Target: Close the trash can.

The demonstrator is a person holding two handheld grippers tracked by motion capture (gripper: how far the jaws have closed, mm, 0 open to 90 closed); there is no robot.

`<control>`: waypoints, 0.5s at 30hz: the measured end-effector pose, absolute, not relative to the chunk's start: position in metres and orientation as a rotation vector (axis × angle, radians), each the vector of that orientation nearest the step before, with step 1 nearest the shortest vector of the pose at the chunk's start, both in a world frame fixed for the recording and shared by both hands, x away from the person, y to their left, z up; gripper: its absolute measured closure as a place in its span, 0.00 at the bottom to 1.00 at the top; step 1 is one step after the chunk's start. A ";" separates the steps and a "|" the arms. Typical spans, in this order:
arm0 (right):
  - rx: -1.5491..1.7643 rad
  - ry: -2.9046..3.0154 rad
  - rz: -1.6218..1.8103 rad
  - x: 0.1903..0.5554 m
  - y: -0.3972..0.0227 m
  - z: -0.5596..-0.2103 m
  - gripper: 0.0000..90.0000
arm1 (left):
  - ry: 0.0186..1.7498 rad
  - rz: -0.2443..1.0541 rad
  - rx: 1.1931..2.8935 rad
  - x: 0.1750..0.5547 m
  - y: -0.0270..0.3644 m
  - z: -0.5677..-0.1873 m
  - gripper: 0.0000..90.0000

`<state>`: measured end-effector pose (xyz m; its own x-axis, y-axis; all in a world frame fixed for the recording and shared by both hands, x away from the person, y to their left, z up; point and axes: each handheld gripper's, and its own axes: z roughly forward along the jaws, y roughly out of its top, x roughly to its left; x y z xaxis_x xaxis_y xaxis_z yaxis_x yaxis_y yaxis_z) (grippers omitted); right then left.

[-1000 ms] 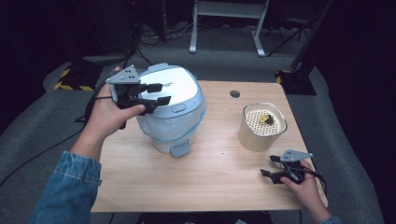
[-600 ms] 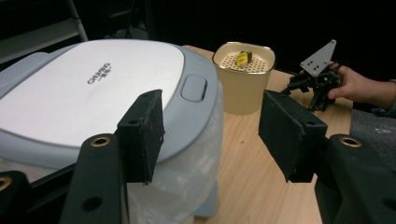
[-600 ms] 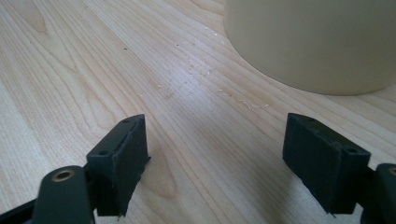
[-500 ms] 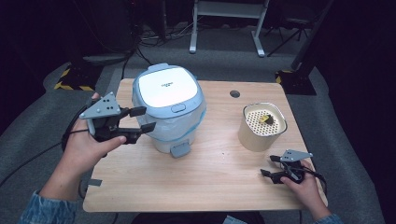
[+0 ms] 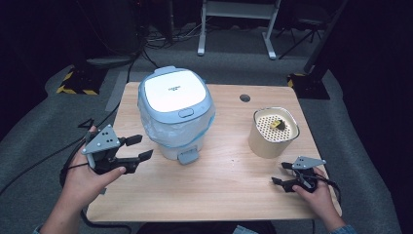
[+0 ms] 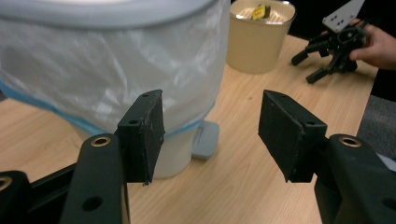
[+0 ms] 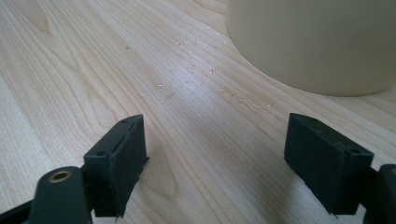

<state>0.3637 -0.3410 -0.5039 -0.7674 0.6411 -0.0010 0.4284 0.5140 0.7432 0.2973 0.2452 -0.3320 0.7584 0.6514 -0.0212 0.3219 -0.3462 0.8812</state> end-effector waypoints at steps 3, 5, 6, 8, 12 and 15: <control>0.883 2.497 1.106 0.364 -0.341 -0.504 0.20 | 0.748 0.400 1.948 0.296 0.249 -0.345 0.46; 0.866 2.512 1.104 0.365 -0.341 -0.504 0.18 | 0.761 0.397 1.942 0.296 0.251 -0.354 0.46; 0.860 2.518 1.105 0.365 -0.341 -0.504 0.17 | 0.775 0.398 1.939 0.296 0.252 -0.359 0.45; 0.851 2.524 1.106 0.365 -0.341 -0.504 0.16 | 0.813 0.406 1.930 0.297 0.253 -0.370 0.45; 0.843 2.530 1.106 0.365 -0.341 -0.504 0.16 | 0.855 0.391 1.906 0.301 0.258 -0.391 0.46; 0.843 2.529 1.106 0.365 -0.341 -0.504 0.16 | 0.901 0.395 1.910 0.303 0.258 -0.405 0.46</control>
<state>0.3654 -0.3413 -0.5042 -0.8000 0.6000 -0.0011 0.4066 0.5434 0.7345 0.3027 0.2583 -0.4054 0.6759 0.7303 -0.0986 0.4225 -0.2744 0.8638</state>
